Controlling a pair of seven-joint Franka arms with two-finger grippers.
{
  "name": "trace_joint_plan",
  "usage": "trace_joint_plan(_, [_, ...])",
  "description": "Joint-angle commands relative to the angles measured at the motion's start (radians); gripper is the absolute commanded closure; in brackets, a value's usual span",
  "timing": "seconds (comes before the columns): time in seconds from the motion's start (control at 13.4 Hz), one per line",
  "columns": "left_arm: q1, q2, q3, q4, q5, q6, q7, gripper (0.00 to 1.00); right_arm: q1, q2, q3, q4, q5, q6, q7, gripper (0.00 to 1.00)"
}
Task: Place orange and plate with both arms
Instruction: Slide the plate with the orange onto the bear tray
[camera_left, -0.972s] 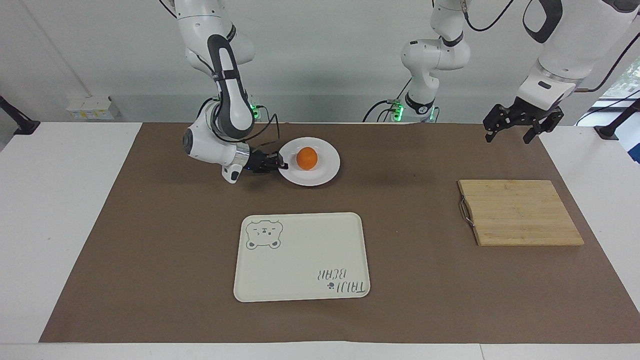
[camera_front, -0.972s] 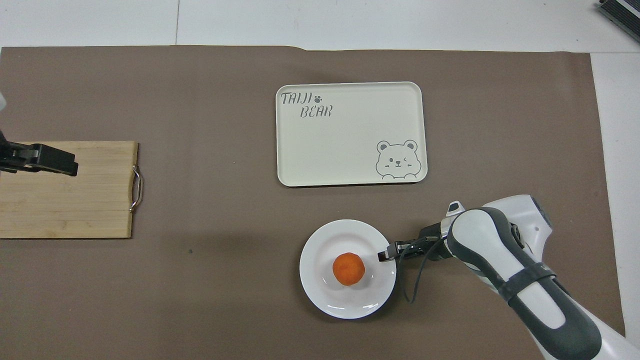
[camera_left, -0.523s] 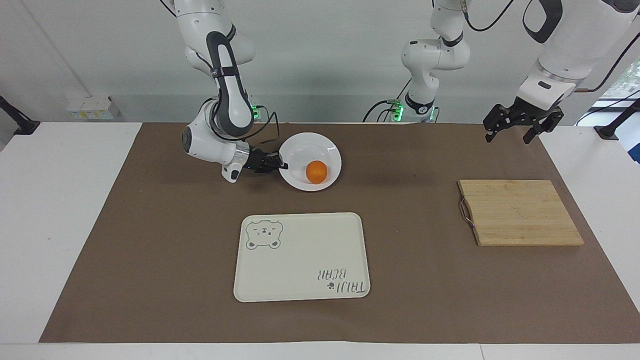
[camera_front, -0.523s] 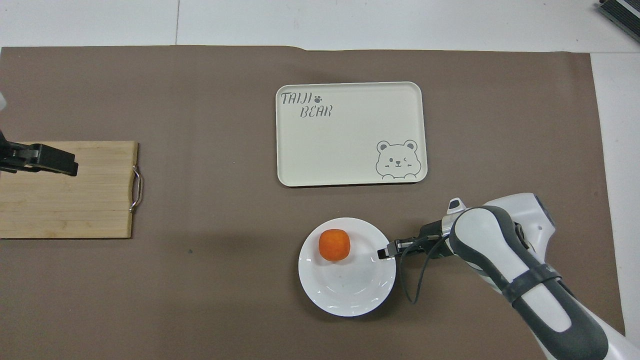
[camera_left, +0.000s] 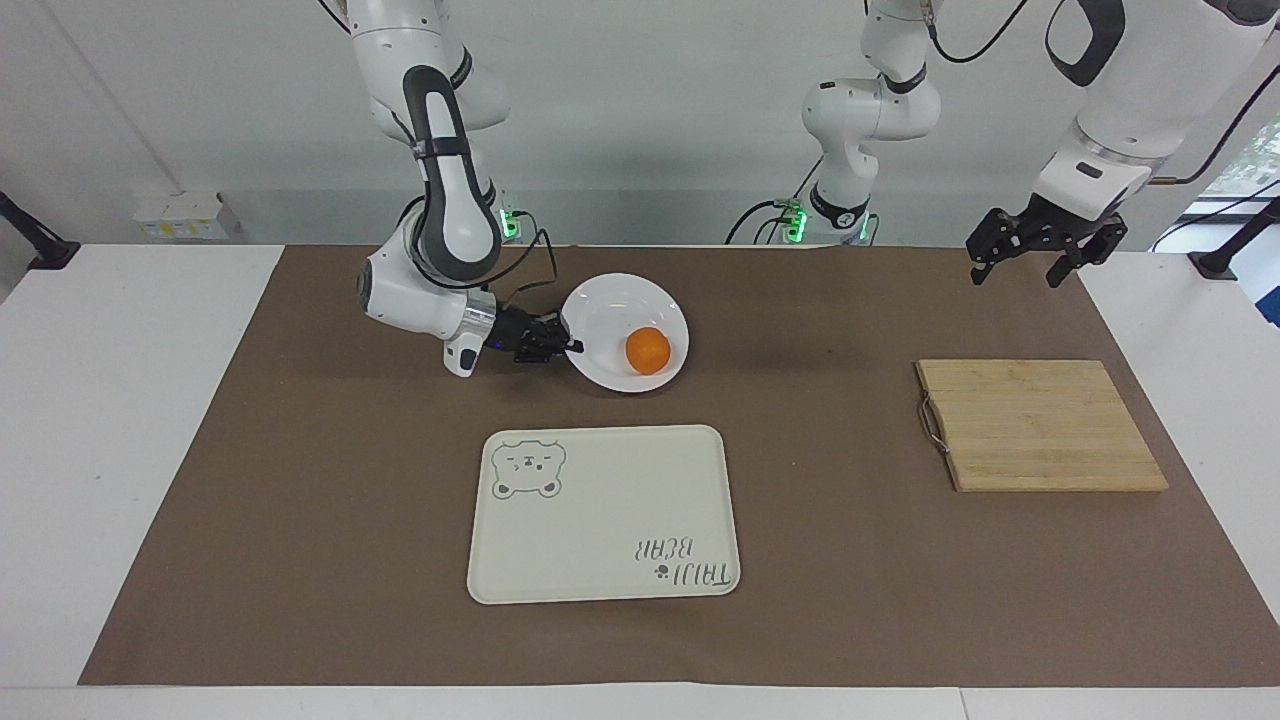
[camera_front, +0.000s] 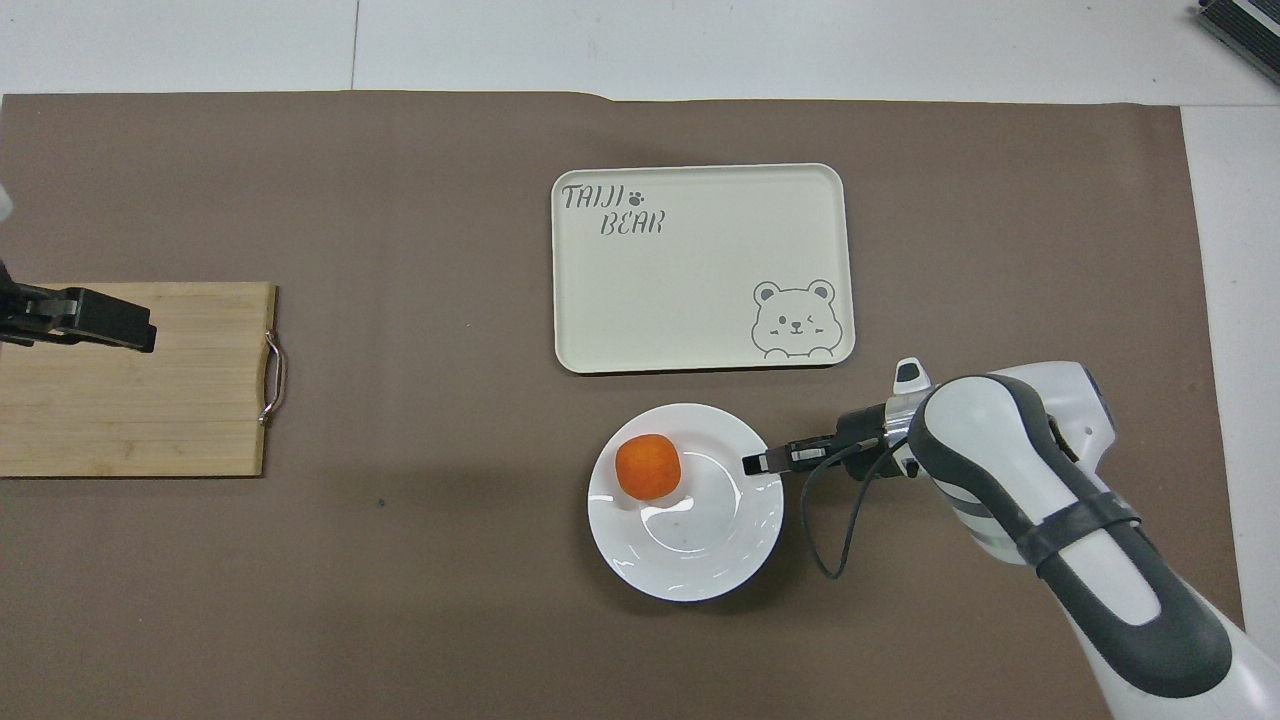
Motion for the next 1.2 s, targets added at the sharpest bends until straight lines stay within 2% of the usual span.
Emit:
trace_joint_plan(0.0, [0.008, 0.001, -0.006, 0.006, 0.013, -0.015, 0.009, 0.0, -0.03, 0.057, 0.005, 0.107, 0.079, -0.044, -0.045, 1.0])
trace_joint_plan(0.37, [0.008, 0.001, -0.006, 0.006, 0.013, -0.015, 0.009, 0.0, -0.037, 0.152, 0.004, 0.304, 0.183, -0.035, 0.024, 1.0])
trace_joint_plan(0.6, [0.008, 0.001, -0.006, 0.006, 0.013, -0.015, 0.009, 0.0, -0.037, 0.216, 0.002, 0.431, 0.188, -0.018, 0.089, 1.0])
trace_joint_plan(1.12, [0.008, 0.001, -0.006, 0.006, 0.013, -0.015, 0.009, 0.0, -0.064, 0.481, 0.001, 0.741, 0.175, 0.061, 0.169, 1.0])
